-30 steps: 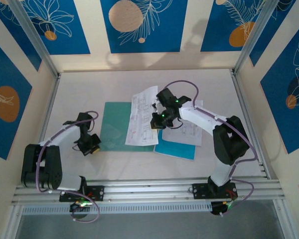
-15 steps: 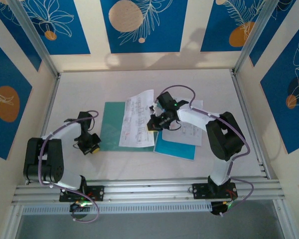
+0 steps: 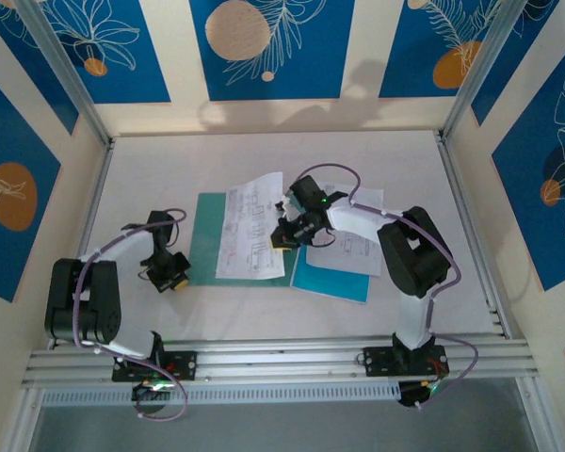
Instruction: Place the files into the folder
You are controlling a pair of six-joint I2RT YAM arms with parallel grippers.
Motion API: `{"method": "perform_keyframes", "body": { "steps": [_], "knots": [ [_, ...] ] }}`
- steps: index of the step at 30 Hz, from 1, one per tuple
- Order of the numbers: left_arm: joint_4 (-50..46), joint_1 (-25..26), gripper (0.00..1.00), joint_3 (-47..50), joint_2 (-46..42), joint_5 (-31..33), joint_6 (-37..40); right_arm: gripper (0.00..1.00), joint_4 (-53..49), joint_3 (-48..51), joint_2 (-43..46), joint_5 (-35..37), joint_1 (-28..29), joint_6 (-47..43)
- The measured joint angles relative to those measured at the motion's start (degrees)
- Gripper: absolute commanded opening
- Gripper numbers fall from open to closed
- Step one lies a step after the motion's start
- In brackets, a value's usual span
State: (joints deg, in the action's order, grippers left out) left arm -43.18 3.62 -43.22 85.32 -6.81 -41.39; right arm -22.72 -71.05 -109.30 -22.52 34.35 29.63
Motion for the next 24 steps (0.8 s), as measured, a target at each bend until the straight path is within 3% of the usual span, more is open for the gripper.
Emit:
{"method": "perform_keyframes", "body": {
  "steps": [24],
  "knots": [
    [-0.35,-0.09,0.00,-0.24,0.31,-0.15,1.09,0.00,7.17,-0.87,-5.88,-2.03,2.78,6.56]
  ]
}}
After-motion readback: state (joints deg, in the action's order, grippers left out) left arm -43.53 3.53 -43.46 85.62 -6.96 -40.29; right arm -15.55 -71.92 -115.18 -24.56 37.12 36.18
